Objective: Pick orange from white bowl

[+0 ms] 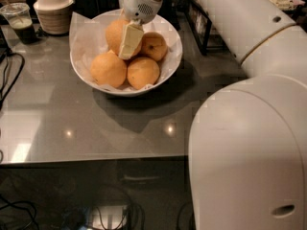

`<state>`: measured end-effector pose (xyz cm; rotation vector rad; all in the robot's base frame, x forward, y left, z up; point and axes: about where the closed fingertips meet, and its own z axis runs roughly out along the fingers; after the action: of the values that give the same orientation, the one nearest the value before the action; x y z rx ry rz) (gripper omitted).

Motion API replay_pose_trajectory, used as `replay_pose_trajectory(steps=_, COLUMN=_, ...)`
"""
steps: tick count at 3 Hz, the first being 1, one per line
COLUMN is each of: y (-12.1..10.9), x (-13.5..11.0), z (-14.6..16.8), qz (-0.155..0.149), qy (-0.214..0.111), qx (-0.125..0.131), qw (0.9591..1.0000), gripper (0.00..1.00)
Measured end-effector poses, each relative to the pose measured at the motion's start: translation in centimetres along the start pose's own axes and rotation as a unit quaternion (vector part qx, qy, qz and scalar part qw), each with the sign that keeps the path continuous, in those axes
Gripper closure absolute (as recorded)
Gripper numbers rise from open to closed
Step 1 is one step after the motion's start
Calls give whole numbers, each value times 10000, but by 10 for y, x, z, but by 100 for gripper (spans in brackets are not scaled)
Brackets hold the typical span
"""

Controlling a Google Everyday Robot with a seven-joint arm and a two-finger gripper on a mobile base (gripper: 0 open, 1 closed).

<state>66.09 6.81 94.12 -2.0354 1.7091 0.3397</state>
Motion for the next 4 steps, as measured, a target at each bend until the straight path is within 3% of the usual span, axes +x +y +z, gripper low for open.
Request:
replay_pose_trajectory(steps=1, y=0, x=-1, z=-1, qz=0, qy=0, qx=1, qw=10000, gripper=100)
replay_pose_trajectory(steps=2, y=15, x=-2, z=-36, qz=-44, qy=-197, qx=463, qw=9987, gripper=100)
replay_pose_trajectory(steps=3, y=51, x=-10, z=-85, qz=-86, qy=-563, qx=1175, qw=9914, gripper=100)
replay_pose_trajectory(steps=4, y=81, x=-19, z=-103, qz=-184, qy=-1201, qx=1629, qw=9791, gripper=100)
